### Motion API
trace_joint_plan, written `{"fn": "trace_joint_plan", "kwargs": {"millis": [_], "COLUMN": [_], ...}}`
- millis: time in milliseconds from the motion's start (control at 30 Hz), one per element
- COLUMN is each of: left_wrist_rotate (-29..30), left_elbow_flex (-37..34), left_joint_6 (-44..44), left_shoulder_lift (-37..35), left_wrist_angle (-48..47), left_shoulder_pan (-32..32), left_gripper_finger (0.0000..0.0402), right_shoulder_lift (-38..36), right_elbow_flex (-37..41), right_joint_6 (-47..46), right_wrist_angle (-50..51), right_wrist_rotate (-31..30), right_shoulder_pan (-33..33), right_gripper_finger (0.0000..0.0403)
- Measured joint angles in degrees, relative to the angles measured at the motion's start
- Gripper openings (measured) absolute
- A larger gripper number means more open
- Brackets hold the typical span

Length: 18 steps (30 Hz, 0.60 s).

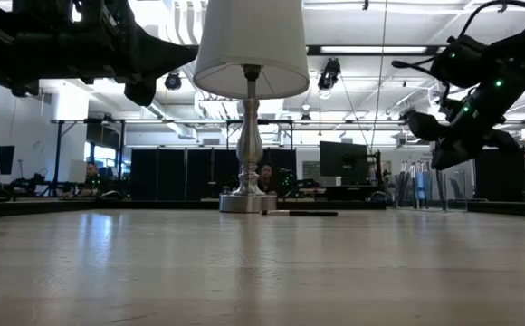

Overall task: Put items in baskets/containers
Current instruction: Put the eye groomer brush into the transparent organizer, then put the powder brush into the transparent organizer

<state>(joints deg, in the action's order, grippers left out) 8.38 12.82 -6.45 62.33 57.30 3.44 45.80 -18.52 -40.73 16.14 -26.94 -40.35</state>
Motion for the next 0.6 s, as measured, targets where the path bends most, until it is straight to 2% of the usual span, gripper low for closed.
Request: {"fn": "trace_joint_plan", "kwargs": {"millis": [167, 367, 500, 600], "left_wrist_rotate": [0.00, 0.02, 0.04, 0.04], "left_elbow_flex": [0.00, 0.00, -0.11, -0.99], "left_joint_6": [0.01, 0.87, 1.87, 1.85], "left_shoulder_lift": [0.00, 0.00, 0.04, 0.04], "left_wrist_angle": [-0.02, -0.99, -1.82, -1.50], "left_shoulder_pan": [0.00, 0.00, -0.09, -0.12], "left_gripper_finger": [0.0000, 0.0000, 0.0000, 0.0000], "right_shoulder_lift": [0.86, 0.42, -0.15, -1.55], "right_elbow_flex": [-3.08, -9.98, -13.52, -13.41], "right_joint_6": [1.70, 4.86, 8.26, 8.87], "right_wrist_angle": [1.49, 10.38, 16.40, 18.47], "right_wrist_rotate": [-0.08, -0.11, -0.09, -0.92], "right_shoulder_pan": [0.01, 0.05, 0.95, 4.36], "right_gripper_finger": [0.0102, 0.0134, 0.0131, 0.0101]}}
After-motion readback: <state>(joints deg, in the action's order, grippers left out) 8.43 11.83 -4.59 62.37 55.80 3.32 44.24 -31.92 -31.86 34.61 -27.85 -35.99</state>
